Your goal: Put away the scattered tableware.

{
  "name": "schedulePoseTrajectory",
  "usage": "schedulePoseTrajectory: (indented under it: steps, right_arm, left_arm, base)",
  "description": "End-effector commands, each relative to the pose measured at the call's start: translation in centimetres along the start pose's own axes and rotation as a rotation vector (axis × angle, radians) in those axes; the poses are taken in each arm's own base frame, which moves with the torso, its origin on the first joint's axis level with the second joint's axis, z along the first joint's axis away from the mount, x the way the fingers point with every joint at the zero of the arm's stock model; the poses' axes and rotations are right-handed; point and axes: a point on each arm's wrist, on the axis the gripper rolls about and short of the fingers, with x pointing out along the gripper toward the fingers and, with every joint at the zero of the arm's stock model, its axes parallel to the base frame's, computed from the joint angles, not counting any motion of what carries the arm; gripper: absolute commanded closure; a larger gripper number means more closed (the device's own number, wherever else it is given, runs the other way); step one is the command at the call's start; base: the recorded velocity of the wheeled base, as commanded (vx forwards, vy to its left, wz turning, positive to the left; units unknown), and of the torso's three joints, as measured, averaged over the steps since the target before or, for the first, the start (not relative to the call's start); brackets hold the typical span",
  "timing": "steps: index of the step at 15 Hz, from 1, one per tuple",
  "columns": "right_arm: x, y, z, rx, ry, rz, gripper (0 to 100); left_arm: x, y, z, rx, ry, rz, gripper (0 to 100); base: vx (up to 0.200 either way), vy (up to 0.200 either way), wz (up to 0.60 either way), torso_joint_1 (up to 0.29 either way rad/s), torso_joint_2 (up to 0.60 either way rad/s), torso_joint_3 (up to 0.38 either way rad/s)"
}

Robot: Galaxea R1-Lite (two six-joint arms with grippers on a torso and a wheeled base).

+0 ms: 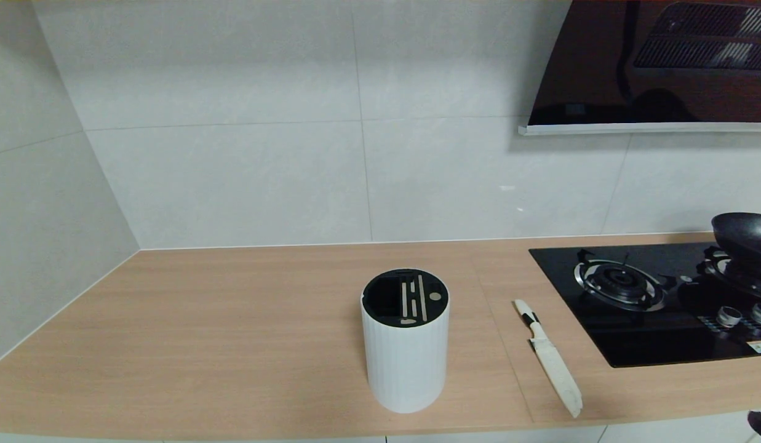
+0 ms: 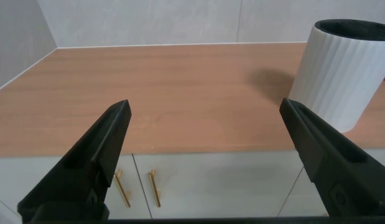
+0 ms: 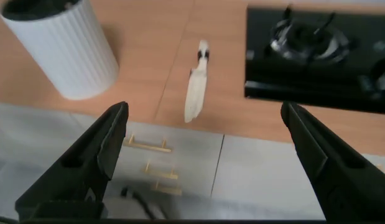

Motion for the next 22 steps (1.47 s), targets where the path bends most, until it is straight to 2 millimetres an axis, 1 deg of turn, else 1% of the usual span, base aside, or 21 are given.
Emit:
schedulePoseTrajectory:
  steps: [1, 2, 4, 6, 7, 8, 9, 11, 13, 14, 16, 17, 19, 22]
  right_arm:
    - [9.4, -1.1, 2.4, 0.014, 0.200, 0.041, 0]
    - [12.1, -1.1, 2.3, 0.012, 0.201, 0.044, 0]
    - [16.4, -0.8, 1.2, 0.006, 0.244, 0.024, 0]
    - [20.1, -0.7, 0.1, 0.013, 0.299, 0.004, 0]
    - [21.9, -0.7, -0.3, 0.013, 0.306, 0.002, 0]
    - [23.2, -0.8, -0.5, 0.014, 0.300, -0.004, 0]
    - [25.2, -0.9, -1.2, 0.023, 0.293, -0.020, 0]
    - [27.3, -0.9, -1.8, 0.025, 0.293, -0.016, 0]
    - [28.5, -0.6, -2.0, 0.021, 0.296, -0.008, 0]
    - [29.5, -0.3, -2.3, 0.014, 0.302, 0.001, 0]
    - [30.6, 0.4, -3.0, 0.004, 0.320, 0.020, 0]
    - [31.3, 0.6, -3.6, 0.002, 0.337, 0.020, 0]
    - [32.0, 0.6, -4.8, -0.003, 0.361, -0.005, 0]
    - [33.2, 0.6, -6.4, -0.002, 0.345, -0.008, 0]
  left_arm:
    - [0.0, 0.0, 0.0, 0.000, 0.000, 0.001, 0]
    - [0.0, 0.0, 0.0, -0.002, 0.000, 0.001, 0]
    - [0.0, 0.0, 0.0, -0.002, 0.000, 0.001, 0]
    - [0.0, 0.0, 0.0, -0.002, 0.000, 0.001, 0]
    - [0.0, 0.0, 0.0, -0.002, 0.000, 0.001, 0]
    - [0.0, 0.0, 0.0, -0.002, 0.000, 0.001, 0]
    - [0.0, 0.0, 0.0, -0.002, 0.000, 0.001, 0]
    - [0.0, 0.0, 0.0, -0.002, 0.000, 0.001, 0]
    - [0.0, 0.0, 0.0, -0.002, 0.000, 0.001, 0]
    - [0.0, 0.0, 0.0, -0.002, 0.000, 0.001, 0]
    - [0.0, 0.0, 0.0, -0.002, 0.000, 0.001, 0]
    - [0.0, 0.0, 0.0, -0.002, 0.000, 0.001, 0]
    - [0.0, 0.0, 0.0, -0.002, 0.000, 0.001, 0]
    - [0.0, 0.0, 0.0, -0.002, 0.000, 0.001, 0]
  base:
    - [0.000, 0.000, 0.00, 0.000, 0.00, 0.000]
    - [0.000, 0.000, 0.00, 0.000, 0.00, 0.000]
    - [0.000, 0.000, 0.00, 0.000, 0.00, 0.000]
    - [0.000, 0.000, 0.00, 0.000, 0.00, 0.000]
    - [0.000, 0.000, 0.00, 0.000, 0.00, 0.000]
    - [0.000, 0.000, 0.00, 0.000, 0.00, 0.000]
    - [0.000, 0.000, 0.00, 0.000, 0.00, 0.000]
    - [0.000, 0.000, 0.00, 0.000, 0.00, 0.000]
    - [0.000, 0.000, 0.00, 0.000, 0.00, 0.000]
    - [0.000, 0.000, 0.00, 0.000, 0.00, 0.000]
    - [0.000, 0.000, 0.00, 0.000, 0.00, 0.000]
    - [0.000, 0.000, 0.00, 0.000, 0.00, 0.000]
    - [0.000, 0.000, 0.00, 0.000, 0.00, 0.000]
    - [0.000, 0.000, 0.00, 0.000, 0.00, 0.000]
